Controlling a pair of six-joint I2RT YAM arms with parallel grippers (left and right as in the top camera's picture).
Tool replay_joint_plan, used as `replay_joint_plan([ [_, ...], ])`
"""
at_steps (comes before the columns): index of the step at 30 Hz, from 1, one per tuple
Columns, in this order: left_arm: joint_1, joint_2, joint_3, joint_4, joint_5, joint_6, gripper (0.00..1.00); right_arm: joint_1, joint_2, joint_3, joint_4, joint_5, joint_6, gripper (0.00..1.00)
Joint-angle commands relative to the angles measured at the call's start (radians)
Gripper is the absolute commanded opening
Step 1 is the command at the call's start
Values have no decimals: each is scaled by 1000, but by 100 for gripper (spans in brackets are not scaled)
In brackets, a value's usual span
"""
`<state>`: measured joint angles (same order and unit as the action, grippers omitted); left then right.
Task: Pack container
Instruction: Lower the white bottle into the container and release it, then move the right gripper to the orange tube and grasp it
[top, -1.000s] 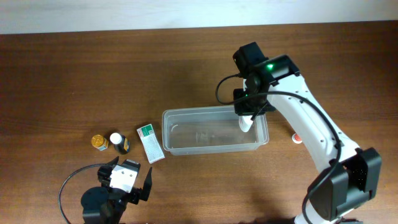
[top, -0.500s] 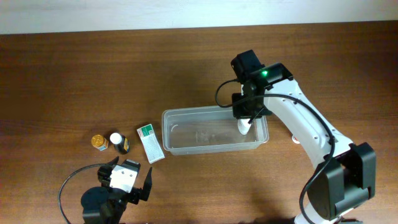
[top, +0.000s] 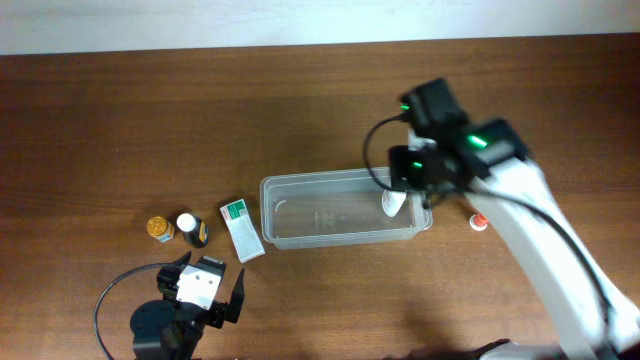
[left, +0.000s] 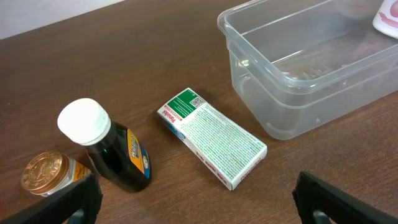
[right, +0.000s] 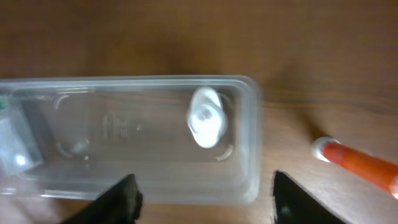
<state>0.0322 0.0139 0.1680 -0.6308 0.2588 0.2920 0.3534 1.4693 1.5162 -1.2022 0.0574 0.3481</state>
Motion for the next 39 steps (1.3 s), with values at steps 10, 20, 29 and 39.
replay_joint_plan([
  [10, 5, -9, -4, 2, 14, 8, 99, -436, -187, -30, -152, 40, -11, 76],
  [20, 5, -9, -4, 2, 14, 8, 99, -524, 20, -150, -72, -101, -91, 65],
  [29, 5, -9, -4, 2, 14, 8, 100, -524, 135, -151, -38, -98, -89, 55],
  [39, 5, -9, -4, 2, 14, 8, 100, -525, 160, -198, 2, -50, -74, 52],
])
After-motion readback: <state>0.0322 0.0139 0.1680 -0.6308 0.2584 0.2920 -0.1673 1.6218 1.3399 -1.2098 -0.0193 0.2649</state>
